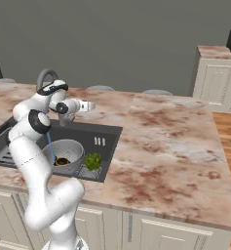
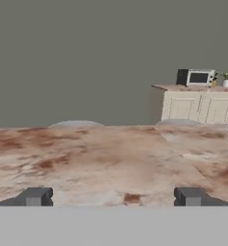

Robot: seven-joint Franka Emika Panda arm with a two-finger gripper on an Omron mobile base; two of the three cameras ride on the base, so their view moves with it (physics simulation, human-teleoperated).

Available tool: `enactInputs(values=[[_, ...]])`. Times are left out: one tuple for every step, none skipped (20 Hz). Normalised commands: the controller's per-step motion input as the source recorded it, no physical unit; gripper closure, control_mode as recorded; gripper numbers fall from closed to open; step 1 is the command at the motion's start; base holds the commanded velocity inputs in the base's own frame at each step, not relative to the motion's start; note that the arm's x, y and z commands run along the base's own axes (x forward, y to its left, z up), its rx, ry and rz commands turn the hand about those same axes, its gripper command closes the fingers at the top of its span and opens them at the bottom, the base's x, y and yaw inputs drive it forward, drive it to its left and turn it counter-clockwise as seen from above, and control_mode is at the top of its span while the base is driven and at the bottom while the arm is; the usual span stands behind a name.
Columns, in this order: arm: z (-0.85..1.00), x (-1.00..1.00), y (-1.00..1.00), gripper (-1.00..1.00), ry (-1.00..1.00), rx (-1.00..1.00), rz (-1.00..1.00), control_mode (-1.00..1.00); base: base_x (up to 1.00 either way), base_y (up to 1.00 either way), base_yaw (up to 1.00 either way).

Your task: Pick the colander and teapot and place them in the sink. Then turn on the water.

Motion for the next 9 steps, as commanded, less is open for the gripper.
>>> enactInputs(values=[[0.00, -0.20, -0.36, -1.00, 0.00, 0.03, -0.07, -1.00, 0.00, 0.00, 0.00], [0.00, -0.22, -0.34, -1.00, 0.00, 0.03, -0.05, -1.00, 0.00, 0.00, 0.00], [0.00, -0.26, -0.30, -1.00, 0.00, 0.03, -0.04, -1.00, 0.00, 0.00, 0.00], [0.00, -0.26, -0.29, -1.00, 0.00, 0.03, -0.03, -1.00, 0.00, 0.00, 0.00], [-0.01, -0.26, -0.28, -1.00, 0.00, 0.03, -0.02, -1.00, 0.00, 0.00, 0.00], [0.00, -0.25, -0.28, -1.00, 0.00, 0.03, -0.01, -1.00, 0.00, 0.00, 0.00], [0.00, -0.25, -0.26, -1.00, 0.00, 0.02, -0.01, -1.00, 0.00, 0.00, 0.00], [0.00, -0.21, -0.24, -1.00, 0.00, 0.01, 0.00, -1.00, 0.00, 0.00, 0.00], [0.00, -0.19, -0.24, -1.00, 0.00, 0.01, 0.00, -1.00, 0.00, 0.00, 0.00]])
